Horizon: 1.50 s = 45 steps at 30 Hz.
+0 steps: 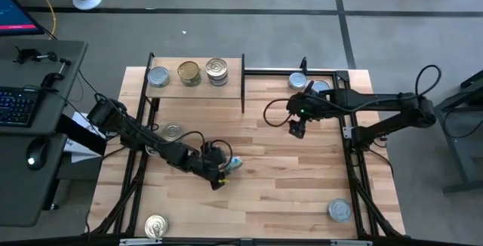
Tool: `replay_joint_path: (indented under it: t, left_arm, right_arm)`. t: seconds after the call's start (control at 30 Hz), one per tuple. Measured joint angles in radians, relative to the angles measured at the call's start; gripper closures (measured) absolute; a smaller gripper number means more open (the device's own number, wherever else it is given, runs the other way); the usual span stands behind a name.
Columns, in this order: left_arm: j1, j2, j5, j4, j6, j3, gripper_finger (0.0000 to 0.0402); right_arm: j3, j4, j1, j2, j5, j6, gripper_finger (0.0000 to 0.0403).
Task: Stack canned seafood by type on shelf
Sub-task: Stack the green-white tuna can on top of the green-white tuna can on the shelf
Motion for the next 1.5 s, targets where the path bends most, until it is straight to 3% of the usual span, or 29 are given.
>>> replay_joint_path:
  t: [0.17, 0.43, 0.63, 0.8, 0.93, 1.1, 1.27, 1.37, 1.5]
  left_arm:
    - [-0.001, 0.002, -0.042, 0.001, 0.018, 0.0, 0.013]
    - [-0.008, 0.002, -0.048, 0.069, 0.058, 0.0, 0.0275]
    - [0.0, 0.002, -0.041, 0.075, 0.129, 0.0, 0.0279]
    - [-0.004, -0.012, -0.016, 0.068, 0.153, 0.0, 0.0246]
    - [-0.009, -0.115, -0.05, 0.041, 0.208, 0.0, 0.0274]
    - [-0.007, -0.387, -0.29, -0.152, 0.284, 0.007, 0.0277]
    - [0.008, -0.624, -0.55, -0.562, 0.292, 0.14, 0.0277]
    - [0.045, -0.674, -0.62, -0.817, 0.262, 0.252, 0.0277]
    - [0.166, -0.672, -0.62, -1.177, 0.156, 0.351, 0.0277]
  right_arm:
    - [0.0, 0.04, 0.0, 0.0, 0.003, -0.01, 0.0096]
    - [0.0, 0.054, 0.0, 0.0, 0.003, -0.011, 0.0096]
    - [0.0, 0.054, 0.0, 0.0, 0.002, -0.011, 0.0096]
    - [0.0, 0.056, 0.0, 0.0, 0.002, -0.009, 0.0096]
    - [0.0, 0.078, 0.0, 0.0, 0.002, 0.002, 0.0096]
    - [0.0, 0.117, 0.0, 0.0, 0.001, 0.009, 0.0096]
    - [0.0, 0.153, 0.0, 0.001, 0.001, 0.021, 0.0096]
    - [0.0, 0.176, 0.0, 0.001, 0.001, 0.034, 0.0096]
    - [0.0, 0.194, 0.0, 0.001, 0.001, 0.038, 0.0096]
